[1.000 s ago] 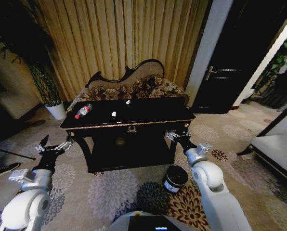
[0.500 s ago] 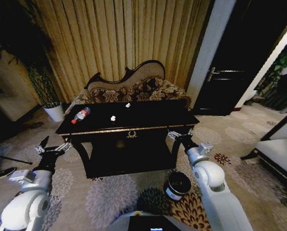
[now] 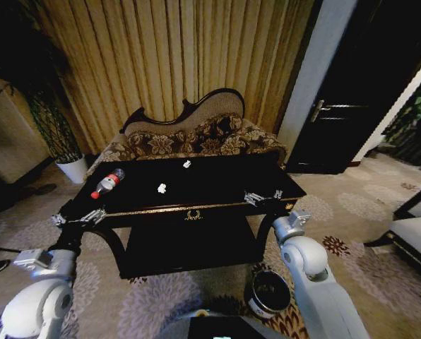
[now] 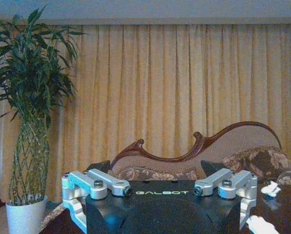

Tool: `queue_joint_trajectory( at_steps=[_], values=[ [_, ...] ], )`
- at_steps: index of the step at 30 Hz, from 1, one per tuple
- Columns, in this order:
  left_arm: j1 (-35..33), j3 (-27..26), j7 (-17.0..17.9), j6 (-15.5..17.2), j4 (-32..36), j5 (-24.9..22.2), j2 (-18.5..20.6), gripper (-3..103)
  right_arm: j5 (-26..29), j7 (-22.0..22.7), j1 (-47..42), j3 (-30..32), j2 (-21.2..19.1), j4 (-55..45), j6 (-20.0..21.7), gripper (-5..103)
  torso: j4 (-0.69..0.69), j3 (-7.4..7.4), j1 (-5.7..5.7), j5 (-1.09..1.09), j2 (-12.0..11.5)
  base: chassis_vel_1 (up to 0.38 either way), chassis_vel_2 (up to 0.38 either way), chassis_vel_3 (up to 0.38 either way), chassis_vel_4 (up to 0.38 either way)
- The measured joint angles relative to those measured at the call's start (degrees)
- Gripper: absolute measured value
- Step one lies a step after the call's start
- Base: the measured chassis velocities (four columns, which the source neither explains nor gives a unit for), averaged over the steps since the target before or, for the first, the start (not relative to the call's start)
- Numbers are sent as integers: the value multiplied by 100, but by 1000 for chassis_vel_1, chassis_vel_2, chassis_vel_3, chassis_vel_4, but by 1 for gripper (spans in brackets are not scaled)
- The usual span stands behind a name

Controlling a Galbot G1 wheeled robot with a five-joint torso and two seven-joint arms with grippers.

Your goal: Move to the front of the table and place the trash on the table into the trash bin.

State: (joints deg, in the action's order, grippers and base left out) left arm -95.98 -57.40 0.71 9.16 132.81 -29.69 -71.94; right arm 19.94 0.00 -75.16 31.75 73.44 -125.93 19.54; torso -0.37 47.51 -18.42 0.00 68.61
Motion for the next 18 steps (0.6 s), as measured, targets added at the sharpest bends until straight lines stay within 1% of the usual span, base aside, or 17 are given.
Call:
queue_joint_trajectory(
  at_steps=[12,15,18],
  values=[
    [-15,-2,-4,-4,11,9,-37,100,-9,0,39,-117,-4,51,-31,100,0,1,-3,-1,-1,-160,157,150,-151],
    [-21,3,-7,-4,16,17,-61,100,-56,0,37,-209,-13,70,-108,100,0,2,-4,0,-2,-50,92,46,-48],
    [-34,5,-7,-4,37,19,-97,100,-93,0,40,-348,-53,107,-155,100,-1,1,-3,0,-1,0,0,0,0]
  ],
)
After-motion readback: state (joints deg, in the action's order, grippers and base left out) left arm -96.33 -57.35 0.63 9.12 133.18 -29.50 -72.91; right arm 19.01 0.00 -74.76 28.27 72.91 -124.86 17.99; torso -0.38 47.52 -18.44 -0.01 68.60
